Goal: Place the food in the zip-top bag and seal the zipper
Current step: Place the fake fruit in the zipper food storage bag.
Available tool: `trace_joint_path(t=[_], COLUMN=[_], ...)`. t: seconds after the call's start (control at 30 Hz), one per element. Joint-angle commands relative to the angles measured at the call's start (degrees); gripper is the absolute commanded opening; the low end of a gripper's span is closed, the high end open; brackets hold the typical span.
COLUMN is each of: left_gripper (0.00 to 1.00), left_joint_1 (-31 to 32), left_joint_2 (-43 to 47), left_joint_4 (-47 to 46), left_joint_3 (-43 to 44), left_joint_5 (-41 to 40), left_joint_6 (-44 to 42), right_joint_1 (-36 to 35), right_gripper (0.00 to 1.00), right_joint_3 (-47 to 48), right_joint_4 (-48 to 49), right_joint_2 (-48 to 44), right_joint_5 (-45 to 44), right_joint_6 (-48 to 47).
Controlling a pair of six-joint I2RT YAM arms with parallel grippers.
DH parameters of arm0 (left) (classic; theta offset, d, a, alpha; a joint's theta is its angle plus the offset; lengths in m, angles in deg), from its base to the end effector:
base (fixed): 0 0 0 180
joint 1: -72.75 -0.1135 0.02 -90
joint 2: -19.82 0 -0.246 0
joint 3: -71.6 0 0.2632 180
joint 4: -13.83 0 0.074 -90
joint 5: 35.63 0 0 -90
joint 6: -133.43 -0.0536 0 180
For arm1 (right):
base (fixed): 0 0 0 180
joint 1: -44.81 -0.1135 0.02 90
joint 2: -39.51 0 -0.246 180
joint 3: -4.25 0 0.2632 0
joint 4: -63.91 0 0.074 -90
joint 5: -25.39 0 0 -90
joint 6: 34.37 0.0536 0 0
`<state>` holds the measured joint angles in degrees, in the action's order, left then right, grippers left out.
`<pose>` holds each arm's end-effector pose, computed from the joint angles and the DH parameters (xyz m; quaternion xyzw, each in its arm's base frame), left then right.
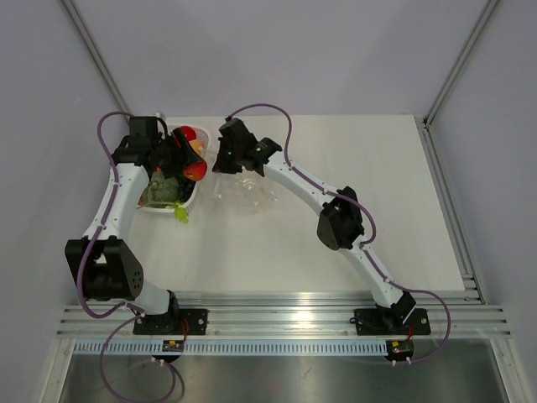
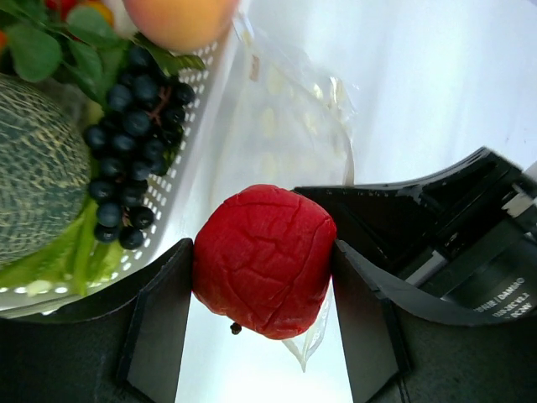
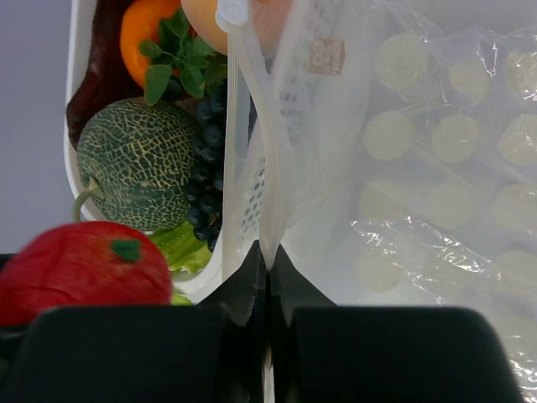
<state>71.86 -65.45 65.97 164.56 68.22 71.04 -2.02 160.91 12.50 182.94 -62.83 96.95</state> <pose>0.3507 -0.0074 0.3056 -0.1801 0.8986 -0.1970 0.3482 0.3915 0.4198 0.2414 -0.0500 0.8980 0.3139 0.3042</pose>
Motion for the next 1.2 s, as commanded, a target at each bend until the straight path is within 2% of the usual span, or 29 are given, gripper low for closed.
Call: trace_joint_path(t=[0.0, 0.23, 0.63, 0.87, 1.17], left_gripper=[0.41, 0.41, 0.40, 0.40, 0.40], left_joint_1=[0.18, 0.18, 0.18, 0.01, 0.01], left_joint_2=[1.17, 0.02, -1.39, -1.12, -1.47], left_joint_4=[-3.89, -6.00, -5.30, -4.95, -4.94], left_joint_3=[-1.56, -4.46, -5.26, -5.26, -6.57], left_joint_5=[4.87, 7.69, 5.32, 4.34, 4.87], left_joint_6=[1.39, 2.97, 2.79, 2.53, 1.74], right_joint_1=[-0.63, -0.55, 0.16, 0.95, 2.97], right_gripper=[0.00, 0.00, 0.00, 0.00, 0.00], right_joint_3=[0.76, -3.29, -10.58, -19.55, -19.12], right_joint_4=[4.74, 8.97, 17.84, 25.22, 28.04], right_joint_2=[-0.96, -3.60, -9.05, -13.62, -14.15], right_joint_5=[2.43, 5.51, 10.61, 12.37, 16.93], right_joint_6=[2.10, 5.26, 10.27, 12.91, 13.79])
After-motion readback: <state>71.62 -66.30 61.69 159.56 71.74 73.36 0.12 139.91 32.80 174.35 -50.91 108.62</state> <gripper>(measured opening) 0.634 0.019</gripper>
